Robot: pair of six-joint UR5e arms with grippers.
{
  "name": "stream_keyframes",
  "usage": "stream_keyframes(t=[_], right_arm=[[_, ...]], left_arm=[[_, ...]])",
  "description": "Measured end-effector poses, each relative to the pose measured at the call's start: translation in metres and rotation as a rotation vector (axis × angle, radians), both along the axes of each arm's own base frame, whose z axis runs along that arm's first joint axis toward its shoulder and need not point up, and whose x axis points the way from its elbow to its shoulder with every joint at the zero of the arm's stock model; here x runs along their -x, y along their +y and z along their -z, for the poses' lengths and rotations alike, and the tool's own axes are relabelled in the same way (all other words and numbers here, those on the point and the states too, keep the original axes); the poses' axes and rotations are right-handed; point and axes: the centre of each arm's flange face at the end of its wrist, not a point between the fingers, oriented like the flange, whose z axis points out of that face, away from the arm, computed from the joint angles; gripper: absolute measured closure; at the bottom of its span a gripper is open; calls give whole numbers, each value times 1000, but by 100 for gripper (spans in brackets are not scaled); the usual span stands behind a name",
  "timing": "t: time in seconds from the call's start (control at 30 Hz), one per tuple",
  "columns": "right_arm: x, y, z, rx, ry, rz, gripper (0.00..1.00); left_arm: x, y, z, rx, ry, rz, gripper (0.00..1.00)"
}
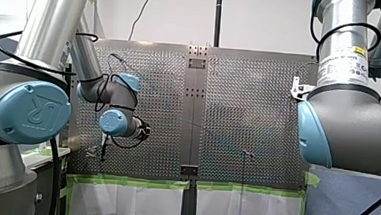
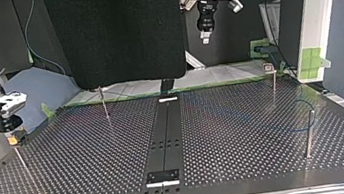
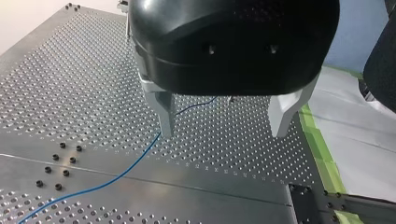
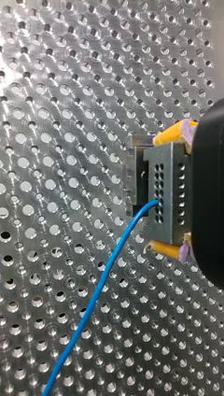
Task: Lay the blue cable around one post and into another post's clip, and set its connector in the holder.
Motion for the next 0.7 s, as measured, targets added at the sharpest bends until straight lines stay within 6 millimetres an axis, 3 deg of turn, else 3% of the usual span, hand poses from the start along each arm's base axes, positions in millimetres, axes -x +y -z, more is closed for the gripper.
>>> stream_keyframes(t=[0.7], right_arm=[[4,-4,-4,34,11,-34,100]], left_arm=[[-2,3,0,0,1,-10,0]])
